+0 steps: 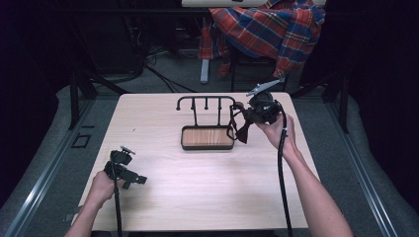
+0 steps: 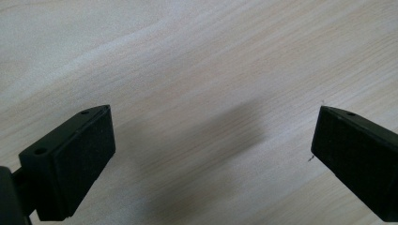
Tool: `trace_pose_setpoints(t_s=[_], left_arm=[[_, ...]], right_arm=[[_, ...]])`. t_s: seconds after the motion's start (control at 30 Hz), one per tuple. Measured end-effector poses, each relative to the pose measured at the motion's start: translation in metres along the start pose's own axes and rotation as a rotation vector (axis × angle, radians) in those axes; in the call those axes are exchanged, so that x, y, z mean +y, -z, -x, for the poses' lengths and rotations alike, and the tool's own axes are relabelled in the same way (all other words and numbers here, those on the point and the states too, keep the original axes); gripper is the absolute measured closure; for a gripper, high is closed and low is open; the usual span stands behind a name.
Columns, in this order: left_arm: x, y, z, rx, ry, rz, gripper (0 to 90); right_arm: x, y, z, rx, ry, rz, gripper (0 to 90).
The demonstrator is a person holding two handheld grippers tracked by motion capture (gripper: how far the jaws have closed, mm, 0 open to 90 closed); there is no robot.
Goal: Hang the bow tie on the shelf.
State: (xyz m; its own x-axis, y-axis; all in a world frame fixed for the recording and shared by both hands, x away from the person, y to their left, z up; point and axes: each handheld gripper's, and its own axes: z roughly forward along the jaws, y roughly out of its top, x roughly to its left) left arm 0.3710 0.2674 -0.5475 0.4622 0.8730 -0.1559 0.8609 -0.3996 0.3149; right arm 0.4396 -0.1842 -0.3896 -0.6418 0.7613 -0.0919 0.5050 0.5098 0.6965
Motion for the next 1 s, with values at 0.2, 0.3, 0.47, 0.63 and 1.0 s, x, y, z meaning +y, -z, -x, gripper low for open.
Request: trace_pose_setpoints(t_s=[0.2, 0.3, 0.47, 0.63, 1.0], left_arm=[[0.0, 0.0, 0.0, 0.0, 0.0, -0.001, 0.1], [0.0, 0.0, 0.0, 0.0, 0.0, 0.0, 0.1], [0.0, 0.0, 0.0, -0.001, 0.0, -0.001, 0.1], [0.0, 0.0, 0.0, -0.001, -0.001, -0.001, 0.1], [0.0, 0.0, 0.0, -0.002, 0.002, 0.0, 0.1]], right_arm=[[0.001, -0.003, 0.003, 0.001, -0.018, -0.002, 89.1], [0.0, -0.005, 0.005, 0.002, -0.027, -0.003, 89.1], [0.001, -0.008, 0.006, -0.002, -0.043, -0.003, 89.1], [0.002, -0.011, 0.008, -0.008, -0.056, -0.009, 89.1], [0.0, -0.019, 0.016, -0.005, -0.093, -0.016, 89.1]])
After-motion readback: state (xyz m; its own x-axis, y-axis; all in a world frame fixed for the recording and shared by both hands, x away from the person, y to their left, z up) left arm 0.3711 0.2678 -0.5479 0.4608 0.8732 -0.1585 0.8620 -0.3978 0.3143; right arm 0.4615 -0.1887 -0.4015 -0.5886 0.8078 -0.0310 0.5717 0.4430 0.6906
